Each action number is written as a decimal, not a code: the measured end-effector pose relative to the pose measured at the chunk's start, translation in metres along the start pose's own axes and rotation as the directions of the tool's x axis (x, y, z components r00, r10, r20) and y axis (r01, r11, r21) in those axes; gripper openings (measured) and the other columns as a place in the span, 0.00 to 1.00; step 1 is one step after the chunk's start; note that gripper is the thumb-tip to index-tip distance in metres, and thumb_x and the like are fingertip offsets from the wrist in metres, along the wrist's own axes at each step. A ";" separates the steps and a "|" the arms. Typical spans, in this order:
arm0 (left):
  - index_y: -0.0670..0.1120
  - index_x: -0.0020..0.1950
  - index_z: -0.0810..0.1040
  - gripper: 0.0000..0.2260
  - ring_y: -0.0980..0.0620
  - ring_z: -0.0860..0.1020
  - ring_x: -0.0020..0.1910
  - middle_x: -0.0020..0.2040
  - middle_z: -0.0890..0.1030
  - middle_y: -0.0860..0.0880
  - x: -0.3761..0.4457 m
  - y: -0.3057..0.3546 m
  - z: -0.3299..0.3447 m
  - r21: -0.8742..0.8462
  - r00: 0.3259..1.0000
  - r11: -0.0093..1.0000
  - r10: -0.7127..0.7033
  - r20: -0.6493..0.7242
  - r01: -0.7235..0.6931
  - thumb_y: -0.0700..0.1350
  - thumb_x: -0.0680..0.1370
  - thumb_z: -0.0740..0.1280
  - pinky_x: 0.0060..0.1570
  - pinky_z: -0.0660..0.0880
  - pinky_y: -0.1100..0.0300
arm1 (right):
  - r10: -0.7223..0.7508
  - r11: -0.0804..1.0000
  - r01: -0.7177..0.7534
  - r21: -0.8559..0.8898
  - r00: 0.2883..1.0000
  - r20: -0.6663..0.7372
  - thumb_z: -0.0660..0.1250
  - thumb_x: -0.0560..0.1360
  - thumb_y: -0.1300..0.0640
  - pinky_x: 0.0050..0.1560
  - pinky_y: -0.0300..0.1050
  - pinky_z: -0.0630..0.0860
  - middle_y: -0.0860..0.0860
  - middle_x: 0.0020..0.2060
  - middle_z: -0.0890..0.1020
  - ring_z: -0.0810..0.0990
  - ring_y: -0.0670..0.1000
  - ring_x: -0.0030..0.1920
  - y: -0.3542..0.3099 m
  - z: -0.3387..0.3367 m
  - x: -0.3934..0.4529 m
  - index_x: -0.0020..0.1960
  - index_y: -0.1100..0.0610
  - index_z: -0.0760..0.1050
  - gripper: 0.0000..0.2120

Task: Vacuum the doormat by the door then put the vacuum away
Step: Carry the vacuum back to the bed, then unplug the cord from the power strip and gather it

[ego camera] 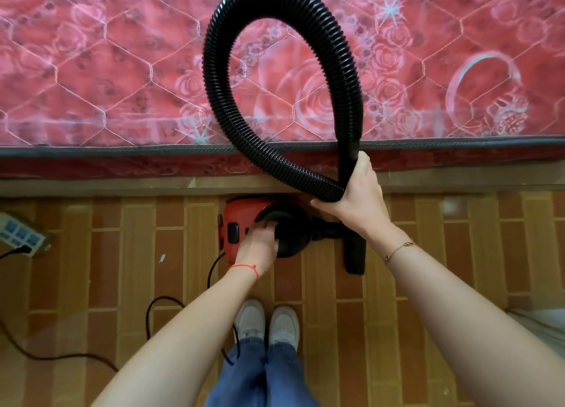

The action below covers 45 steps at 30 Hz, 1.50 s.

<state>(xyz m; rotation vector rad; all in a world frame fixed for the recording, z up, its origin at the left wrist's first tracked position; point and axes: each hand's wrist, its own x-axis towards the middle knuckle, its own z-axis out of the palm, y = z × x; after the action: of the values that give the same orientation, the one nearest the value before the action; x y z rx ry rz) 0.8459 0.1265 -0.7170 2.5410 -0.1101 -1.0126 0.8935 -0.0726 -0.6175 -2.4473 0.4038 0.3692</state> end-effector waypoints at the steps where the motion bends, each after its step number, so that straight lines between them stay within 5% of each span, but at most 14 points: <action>1: 0.47 0.73 0.65 0.22 0.43 0.72 0.63 0.67 0.70 0.43 -0.006 -0.002 -0.003 -0.001 1.000 1.000 0.004 -0.013 -0.004 0.43 0.80 0.61 0.58 0.73 0.52 | 0.016 1.000 -0.016 -0.020 1.000 0.002 0.81 0.58 0.44 0.62 0.59 0.72 0.53 0.63 0.70 0.70 0.56 0.64 -0.002 0.000 -0.003 0.71 0.58 0.57 0.51; 5: 0.44 0.72 0.66 0.21 0.45 0.72 0.63 0.64 0.73 0.44 -0.033 -0.011 -0.025 0.012 0.989 0.998 0.064 -0.133 -0.063 0.43 0.79 0.62 0.59 0.72 0.55 | 0.079 0.994 -0.078 -0.073 0.997 0.018 0.82 0.58 0.43 0.72 0.58 0.63 0.56 0.72 0.63 0.60 0.56 0.74 -0.012 -0.006 -0.018 0.78 0.60 0.45 0.63; 9: 0.41 0.71 0.68 0.21 0.45 0.70 0.65 0.64 0.75 0.43 -0.061 -0.016 -0.060 0.077 0.960 0.985 0.166 -0.224 -0.152 0.42 0.78 0.64 0.67 0.64 0.56 | 0.102 0.987 -0.099 -0.124 0.995 0.017 0.80 0.63 0.43 0.76 0.53 0.55 0.57 0.77 0.55 0.52 0.55 0.77 -0.028 -0.019 -0.037 0.79 0.61 0.39 0.63; 13: 0.41 0.73 0.66 0.23 0.45 0.67 0.71 0.69 0.71 0.42 -0.090 -0.017 -0.098 0.109 0.947 0.981 0.185 -0.263 -0.162 0.43 0.79 0.64 0.74 0.54 0.55 | 0.066 0.986 -0.066 -0.152 0.998 -0.001 0.76 0.68 0.45 0.77 0.53 0.54 0.56 0.78 0.54 0.52 0.54 0.78 -0.048 -0.036 -0.058 0.79 0.61 0.44 0.55; 20: 0.43 0.75 0.62 0.25 0.48 0.62 0.74 0.72 0.68 0.45 -0.170 -0.007 -0.170 0.082 0.924 0.984 0.179 -0.337 -0.160 0.44 0.80 0.64 0.75 0.52 0.56 | -0.044 0.978 0.064 -0.201 0.994 0.105 0.71 0.74 0.47 0.77 0.50 0.57 0.53 0.76 0.61 0.57 0.52 0.77 -0.103 -0.080 -0.105 0.78 0.57 0.54 0.40; 32: 0.45 0.75 0.63 0.25 0.49 0.61 0.75 0.72 0.68 0.46 -0.346 -0.021 -0.270 0.032 0.866 0.997 0.079 -0.493 -0.073 0.46 0.80 0.64 0.75 0.55 0.54 | -0.293 0.922 0.328 -0.203 0.938 0.186 0.70 0.76 0.48 0.76 0.51 0.58 0.53 0.75 0.63 0.59 0.52 0.76 -0.232 -0.138 -0.210 0.77 0.57 0.57 0.37; 45: 0.48 0.75 0.63 0.24 0.50 0.60 0.75 0.74 0.67 0.48 -0.503 -0.126 -0.302 -0.124 0.795 0.989 -0.138 -0.591 0.079 0.47 0.80 0.64 0.74 0.57 0.55 | -0.462 0.814 0.534 -0.228 0.833 0.304 0.67 0.77 0.46 0.76 0.52 0.59 0.53 0.74 0.64 0.59 0.53 0.76 -0.359 -0.094 -0.311 0.77 0.57 0.58 0.34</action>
<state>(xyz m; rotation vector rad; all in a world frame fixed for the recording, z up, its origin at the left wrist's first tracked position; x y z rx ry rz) 0.6709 0.4528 -0.2451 2.6703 0.2621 -0.1925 0.7578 0.2032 -0.2431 -2.6398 -0.4399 0.5099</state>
